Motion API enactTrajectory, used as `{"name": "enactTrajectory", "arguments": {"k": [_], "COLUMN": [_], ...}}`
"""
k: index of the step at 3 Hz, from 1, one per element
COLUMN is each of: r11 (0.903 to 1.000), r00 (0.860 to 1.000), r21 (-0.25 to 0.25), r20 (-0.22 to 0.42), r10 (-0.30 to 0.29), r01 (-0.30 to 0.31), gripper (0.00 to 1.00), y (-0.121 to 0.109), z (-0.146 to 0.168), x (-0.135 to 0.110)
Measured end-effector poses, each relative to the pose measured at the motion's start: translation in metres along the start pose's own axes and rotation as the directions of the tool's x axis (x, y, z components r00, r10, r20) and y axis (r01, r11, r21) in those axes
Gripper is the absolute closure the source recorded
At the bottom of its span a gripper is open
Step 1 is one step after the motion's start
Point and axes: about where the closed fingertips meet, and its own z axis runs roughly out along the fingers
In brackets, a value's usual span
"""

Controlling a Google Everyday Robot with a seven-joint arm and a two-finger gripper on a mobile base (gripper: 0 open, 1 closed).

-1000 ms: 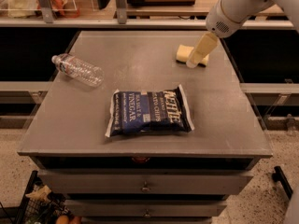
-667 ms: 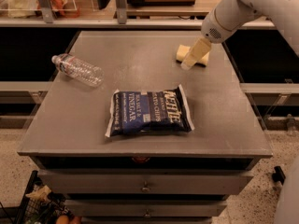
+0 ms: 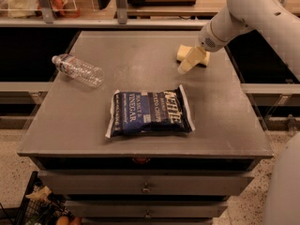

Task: Move sponge near blue chip bag

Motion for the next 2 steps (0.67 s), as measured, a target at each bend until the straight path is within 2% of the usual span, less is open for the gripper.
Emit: {"name": "enactTrajectory", "arguments": {"k": [1,2], "r11": [0.9997,0.9988], "r00": [1.000,0.999], "r21": [-0.010,-0.022], "r20": [0.006,0.013], "r10": [0.024,0.043], "r01": [-0.024,-0.043], "gripper": [0.18,0.42], "y": [-0.0032,-0.0039], "z": [0.0141,0.0227], "x": [0.0038,0.0073]}}
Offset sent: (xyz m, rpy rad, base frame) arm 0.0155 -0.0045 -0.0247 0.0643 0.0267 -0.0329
